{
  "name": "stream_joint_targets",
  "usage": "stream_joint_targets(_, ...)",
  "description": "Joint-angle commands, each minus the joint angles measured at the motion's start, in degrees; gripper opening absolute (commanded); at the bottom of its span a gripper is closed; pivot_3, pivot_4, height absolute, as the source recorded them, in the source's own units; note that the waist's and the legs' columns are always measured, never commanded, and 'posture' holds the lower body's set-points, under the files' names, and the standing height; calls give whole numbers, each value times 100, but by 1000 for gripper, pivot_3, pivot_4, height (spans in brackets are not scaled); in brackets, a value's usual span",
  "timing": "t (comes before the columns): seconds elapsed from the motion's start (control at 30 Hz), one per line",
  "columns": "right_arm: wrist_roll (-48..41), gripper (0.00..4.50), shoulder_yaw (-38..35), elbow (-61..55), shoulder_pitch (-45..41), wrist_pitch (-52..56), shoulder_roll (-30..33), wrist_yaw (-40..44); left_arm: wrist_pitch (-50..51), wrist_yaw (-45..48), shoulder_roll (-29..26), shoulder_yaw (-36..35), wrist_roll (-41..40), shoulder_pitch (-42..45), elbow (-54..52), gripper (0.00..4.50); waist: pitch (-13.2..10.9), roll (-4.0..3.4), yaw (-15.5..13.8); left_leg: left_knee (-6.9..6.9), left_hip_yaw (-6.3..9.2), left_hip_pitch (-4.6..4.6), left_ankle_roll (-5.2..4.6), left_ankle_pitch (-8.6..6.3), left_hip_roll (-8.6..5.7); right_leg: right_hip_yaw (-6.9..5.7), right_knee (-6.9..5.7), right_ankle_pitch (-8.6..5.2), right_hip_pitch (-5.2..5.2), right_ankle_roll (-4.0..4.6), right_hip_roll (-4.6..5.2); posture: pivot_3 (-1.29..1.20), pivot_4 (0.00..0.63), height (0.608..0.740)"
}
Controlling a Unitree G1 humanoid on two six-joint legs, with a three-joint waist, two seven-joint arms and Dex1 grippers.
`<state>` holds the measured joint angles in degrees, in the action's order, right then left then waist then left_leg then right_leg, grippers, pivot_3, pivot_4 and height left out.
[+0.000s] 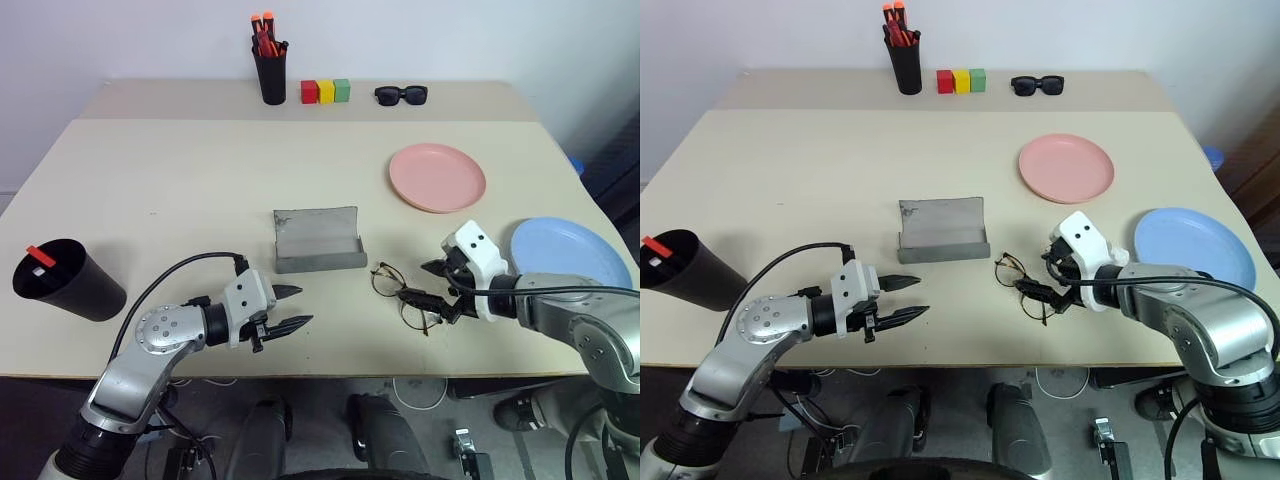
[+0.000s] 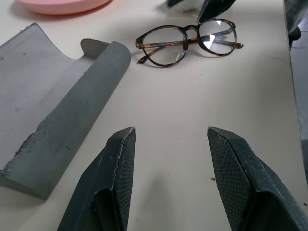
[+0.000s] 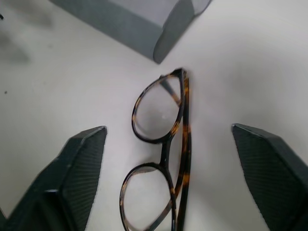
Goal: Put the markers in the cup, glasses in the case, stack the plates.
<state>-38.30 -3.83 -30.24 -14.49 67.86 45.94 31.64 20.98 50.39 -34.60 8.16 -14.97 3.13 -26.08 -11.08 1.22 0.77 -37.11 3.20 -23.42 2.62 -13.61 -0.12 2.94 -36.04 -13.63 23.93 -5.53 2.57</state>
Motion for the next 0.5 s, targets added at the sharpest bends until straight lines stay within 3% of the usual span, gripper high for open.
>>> stream_joint_targets(0.03, 122, 3910, 89, -46, 55, 10, -86, -159, 41, 7, 30, 3, -203, 142, -328, 2403, 0, 0, -5, 0, 0, 0, 0, 0, 0, 0, 0, 0, 0, 0, 0, 0, 150, 740)
stream_joint_targets(0.2, 178, 3910, 127, 28, 117, 34, -146, -230, 94, 23, 3, 17, -281, 179, -389, 2403, 0, 0, -1, 0, 0, -1, 0, 0, -1, 0, 1, 0, 0, 0, 1, 0, 150, 740)
stream_joint_targets(0.23, 183, 3676, 132, 27, 138, 45, -148, -236, 90, 21, -8, 31, -274, 182, -388, 2403, 0, 0, -1, 0, 0, -1, 0, 0, -1, 0, 1, 0, 0, 0, 0, 0, 150, 740)
stream_joint_targets(0.33, 168, 2553, 107, -12, 176, 81, -147, -233, 84, 20, -25, 60, -254, 179, -393, 2403, 0, 0, 1, 0, 0, -1, 0, 0, 0, 0, 0, 0, 1, 0, -1, 0, 150, 740)
stream_joint_targets(0.5, 131, 27, 50, -69, 177, 140, -142, -213, 93, 28, -46, 95, -253, 171, -405, 2403, 2, 3, 6, 0, 0, -1, 0, 0, 0, 0, 0, 0, 1, 0, -1, 0, 150, 740)
